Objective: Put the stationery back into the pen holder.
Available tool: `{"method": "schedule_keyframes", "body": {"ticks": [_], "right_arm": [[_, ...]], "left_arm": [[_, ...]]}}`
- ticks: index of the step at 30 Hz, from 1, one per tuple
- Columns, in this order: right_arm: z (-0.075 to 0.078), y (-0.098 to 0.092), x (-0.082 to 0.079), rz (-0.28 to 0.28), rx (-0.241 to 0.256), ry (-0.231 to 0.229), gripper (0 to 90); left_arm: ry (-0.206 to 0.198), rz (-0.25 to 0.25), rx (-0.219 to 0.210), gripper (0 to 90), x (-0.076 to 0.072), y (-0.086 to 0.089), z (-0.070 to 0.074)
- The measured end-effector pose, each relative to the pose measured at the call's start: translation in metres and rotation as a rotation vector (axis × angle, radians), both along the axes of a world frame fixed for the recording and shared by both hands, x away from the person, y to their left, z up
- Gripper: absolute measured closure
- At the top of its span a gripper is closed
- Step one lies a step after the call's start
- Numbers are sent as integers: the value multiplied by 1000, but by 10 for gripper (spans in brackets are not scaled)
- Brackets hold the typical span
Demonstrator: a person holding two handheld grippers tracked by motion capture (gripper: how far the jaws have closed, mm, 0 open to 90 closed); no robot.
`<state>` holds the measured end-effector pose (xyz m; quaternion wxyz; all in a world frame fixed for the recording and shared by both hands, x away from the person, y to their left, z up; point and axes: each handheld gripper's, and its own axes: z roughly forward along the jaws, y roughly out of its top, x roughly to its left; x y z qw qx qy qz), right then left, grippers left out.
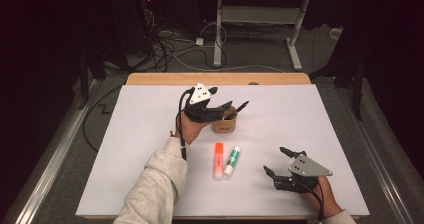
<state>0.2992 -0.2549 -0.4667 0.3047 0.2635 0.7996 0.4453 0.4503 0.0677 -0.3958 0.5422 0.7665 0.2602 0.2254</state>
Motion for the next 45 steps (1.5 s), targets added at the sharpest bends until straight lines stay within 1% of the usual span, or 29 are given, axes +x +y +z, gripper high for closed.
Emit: {"method": "schedule_keyframes", "body": {"ticks": [1, 2, 3, 5, 7, 10, 14, 18, 22, 23, 25, 27, 29, 30, 31, 33, 35, 37, 39, 40, 43, 45], "right_arm": [[0, 0, 0, -2, 5, 2, 208], [0, 0, 0, -2, 6, 1, 208], [1, 0, 0, -3, 5, -1, 209], [1, -1, 0, -4, 7, -3, 208], [1, -1, 0, -6, 12, -3, 208], [2, -1, 0, -7, 20, -5, 208], [3, -2, 0, -3, 30, -12, 215], [4, -2, 0, 0, 43, -7, 218], [5, -3, 0, 4, 49, -4, 219], [5, -3, 0, 5, 49, -5, 219], [6, -3, 0, 8, 52, -2, 219], [7, -3, 0, -9, 45, -14, 222], [8, -5, 1, -7, 60, 2, 222], [8, -5, 1, -8, 62, 2, 223], [9, -5, 1, -14, 59, -2, 227], [9, -6, 1, -12, 65, 3, 229], [8, -6, 2, -15, 62, 4, 229], [8, -6, 3, -15, 57, 8, 229], [8, -6, 3, -14, 52, 9, 229], [8, -6, 3, -15, 51, 8, 229], [8, -6, 2, -15, 52, 5, 229], [8, -7, 3, -14, 54, 10, 228]], "left_arm": [[-8, 6, 7, 265, -2, 0, 1], [-11, 2, 10, 255, -4, 1, 1], [-15, -2, 13, 229, -6, 1, 2], [-30, -4, 27, 229, -11, 1, 3], [-41, -15, 27, 229, -15, 2, 5], [-55, -22, 44, 228, -23, 3, 7], [-74, -31, 79, 220, -34, 2, 8], [-85, -44, 112, 211, -46, 2, 8], [-91, -49, 126, 211, -58, 3, 6], [-88, -59, 119, 211, -61, 3, 5], [-91, -66, 130, 211, -67, 4, 3], [-87, -76, 140, 211, -73, 4, 0], [-82, -80, 153, 211, -79, 4, -2], [-78, -82, 163, 211, -82, 4, -4], [-72, -90, 166, 211, -85, 4, -6], [-55, -105, 176, 211, -90, 3, -10], [-42, -120, 175, 211, -95, 2, -14], [-33, -126, 190, 211, -99, 1, -18], [-11, -137, 194, 211, -102, 1, -21], [-4, -138, 202, 211, -104, 0, -23], [3, -147, 214, 211, -108, -1, -27], [1, -157, 228, 211, -112, 1, -28]]}}
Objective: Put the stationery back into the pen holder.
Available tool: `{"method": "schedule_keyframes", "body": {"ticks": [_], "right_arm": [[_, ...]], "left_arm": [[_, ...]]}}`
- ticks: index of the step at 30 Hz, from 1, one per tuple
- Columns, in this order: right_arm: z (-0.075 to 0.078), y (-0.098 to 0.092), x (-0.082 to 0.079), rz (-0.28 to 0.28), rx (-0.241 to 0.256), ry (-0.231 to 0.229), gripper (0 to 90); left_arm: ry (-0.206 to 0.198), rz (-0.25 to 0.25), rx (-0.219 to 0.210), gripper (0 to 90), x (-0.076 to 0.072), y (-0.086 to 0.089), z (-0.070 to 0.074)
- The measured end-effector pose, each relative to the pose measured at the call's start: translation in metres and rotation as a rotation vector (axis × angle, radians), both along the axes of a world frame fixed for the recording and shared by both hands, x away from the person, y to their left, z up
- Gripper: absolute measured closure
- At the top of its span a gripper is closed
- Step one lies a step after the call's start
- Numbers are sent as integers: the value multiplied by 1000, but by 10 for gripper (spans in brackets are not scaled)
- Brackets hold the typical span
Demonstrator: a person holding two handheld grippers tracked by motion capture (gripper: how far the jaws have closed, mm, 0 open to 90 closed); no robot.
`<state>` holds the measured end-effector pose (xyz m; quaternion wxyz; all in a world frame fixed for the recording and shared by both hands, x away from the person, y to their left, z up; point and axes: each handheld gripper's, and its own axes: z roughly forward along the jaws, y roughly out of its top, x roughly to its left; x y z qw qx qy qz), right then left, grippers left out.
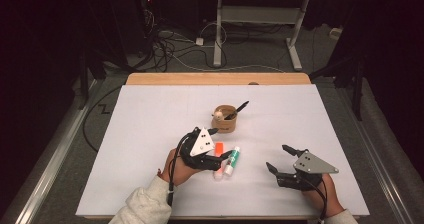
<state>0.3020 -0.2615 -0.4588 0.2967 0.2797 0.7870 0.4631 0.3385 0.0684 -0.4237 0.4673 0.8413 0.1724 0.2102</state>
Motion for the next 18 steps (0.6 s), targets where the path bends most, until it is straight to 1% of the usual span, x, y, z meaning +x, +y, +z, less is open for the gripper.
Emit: {"method": "schedule_keyframes", "body": {"ticks": [4, 5, 8, 11, 15, 16, 18], "right_arm": [[-1, 0, 1, 3, -5, 4, 229], [-1, 0, 1, 5, -4, 7, 229], [-2, 0, 1, 7, -10, 6, 232], [-1, 0, 2, 42, -8, 17, 260], [-3, -1, 7, 84, -21, 45, 264], [-4, -1, 8, 91, -21, 52, 265], [-4, -1, 9, 81, -29, 70, 271]], "left_arm": [[-3, -5, -3, 211, -7, 6, -2], [-2, -5, 2, 211, -9, 8, -4], [-24, -16, 19, 211, -14, 15, -8], [-31, -6, 19, 211, -18, 26, -12], [-39, 34, 33, 211, -23, 43, -17], [-42, 40, 38, 211, -24, 48, -18], [-43, 43, 31, 211, -27, 56, -20]]}}
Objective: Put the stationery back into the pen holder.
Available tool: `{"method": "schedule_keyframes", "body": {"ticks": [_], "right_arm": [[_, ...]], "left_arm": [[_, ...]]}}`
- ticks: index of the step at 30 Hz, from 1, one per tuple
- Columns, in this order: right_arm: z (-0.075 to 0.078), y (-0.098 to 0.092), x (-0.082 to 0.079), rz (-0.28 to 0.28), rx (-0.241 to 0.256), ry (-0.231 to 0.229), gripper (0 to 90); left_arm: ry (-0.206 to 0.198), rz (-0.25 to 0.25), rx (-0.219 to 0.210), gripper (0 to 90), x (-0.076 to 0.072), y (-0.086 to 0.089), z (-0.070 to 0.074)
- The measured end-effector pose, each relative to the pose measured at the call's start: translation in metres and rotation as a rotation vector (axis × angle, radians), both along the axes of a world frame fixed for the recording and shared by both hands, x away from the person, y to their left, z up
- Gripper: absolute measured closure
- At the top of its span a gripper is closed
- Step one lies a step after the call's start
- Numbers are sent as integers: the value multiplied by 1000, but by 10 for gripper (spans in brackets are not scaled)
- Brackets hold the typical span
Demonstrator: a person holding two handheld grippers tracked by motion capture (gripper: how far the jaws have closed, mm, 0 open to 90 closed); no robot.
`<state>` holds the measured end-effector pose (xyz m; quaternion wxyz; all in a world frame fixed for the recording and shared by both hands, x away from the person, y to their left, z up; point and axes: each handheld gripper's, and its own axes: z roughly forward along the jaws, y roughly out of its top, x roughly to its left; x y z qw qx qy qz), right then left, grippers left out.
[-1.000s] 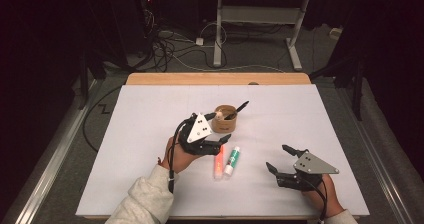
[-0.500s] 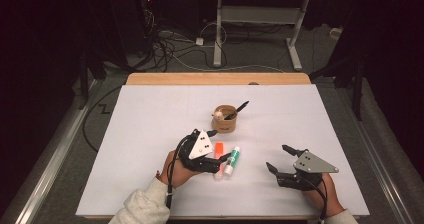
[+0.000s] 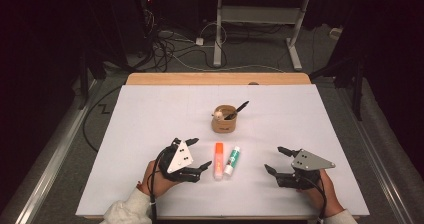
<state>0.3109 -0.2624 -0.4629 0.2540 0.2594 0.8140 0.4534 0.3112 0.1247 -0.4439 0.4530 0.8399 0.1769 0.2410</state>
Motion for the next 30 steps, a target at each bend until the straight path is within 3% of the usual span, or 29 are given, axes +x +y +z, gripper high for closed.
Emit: {"method": "schedule_keyframes", "body": {"ticks": [3, 7, 11, 15, 21, 30], "right_arm": [[3, 4, 0, -5, -43, 30, 302], [3, 7, -2, -3, -56, 24, 284], [5, 5, -2, 40, -26, 40, 254], [7, 8, -3, 97, -43, 44, 228], [13, 21, -4, 170, -121, 32, 219], [23, 37, 8, 300, -233, 61, 221]], "left_arm": [[-7, 7, 18, 211, -5, 11, -4], [-11, 16, 43, 211, -11, 22, -8], [-2, 39, 48, 211, -16, 34, -11], [14, 69, 58, 211, -20, 47, -16], [27, 108, 70, 211, -27, 62, -22], [52, 132, 56, 211, -42, 79, -27]]}}
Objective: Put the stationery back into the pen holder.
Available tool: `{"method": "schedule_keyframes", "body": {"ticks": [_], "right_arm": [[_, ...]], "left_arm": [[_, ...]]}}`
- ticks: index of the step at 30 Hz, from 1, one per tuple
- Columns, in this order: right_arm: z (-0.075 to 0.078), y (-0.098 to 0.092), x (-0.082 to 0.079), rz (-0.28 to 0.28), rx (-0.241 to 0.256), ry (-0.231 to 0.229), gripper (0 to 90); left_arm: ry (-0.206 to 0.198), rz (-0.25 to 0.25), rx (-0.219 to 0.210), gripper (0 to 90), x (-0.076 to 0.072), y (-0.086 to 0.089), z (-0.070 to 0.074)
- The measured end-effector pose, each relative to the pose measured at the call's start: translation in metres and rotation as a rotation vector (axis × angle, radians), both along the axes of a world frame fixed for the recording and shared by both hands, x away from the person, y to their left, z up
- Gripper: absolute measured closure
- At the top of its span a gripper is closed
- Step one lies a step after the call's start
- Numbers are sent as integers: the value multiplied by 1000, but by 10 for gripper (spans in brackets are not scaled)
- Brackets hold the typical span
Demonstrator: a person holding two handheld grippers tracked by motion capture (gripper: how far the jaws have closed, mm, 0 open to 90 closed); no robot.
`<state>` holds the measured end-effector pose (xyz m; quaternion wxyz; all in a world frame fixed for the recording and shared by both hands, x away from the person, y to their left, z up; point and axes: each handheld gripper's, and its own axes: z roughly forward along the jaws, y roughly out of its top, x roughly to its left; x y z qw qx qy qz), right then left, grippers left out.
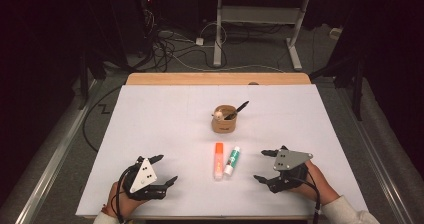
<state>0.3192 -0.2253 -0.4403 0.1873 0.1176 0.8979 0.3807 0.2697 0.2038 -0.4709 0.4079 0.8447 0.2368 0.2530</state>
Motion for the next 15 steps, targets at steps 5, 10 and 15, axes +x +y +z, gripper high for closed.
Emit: {"method": "schedule_keyframes", "body": {"ticks": [5, 10, 15], "right_arm": [[7, 13, 9, 70, -76, 2, 231], [8, 25, 16, 75, -100, -3, 240], [2, 28, 19, 47, -70, 0, 242]], "left_arm": [[10, 8, -26, 211, -1, 6, -1], [46, 7, -32, 211, 1, 4, -3], [108, 12, -82, 211, 2, -1, -3]]}}
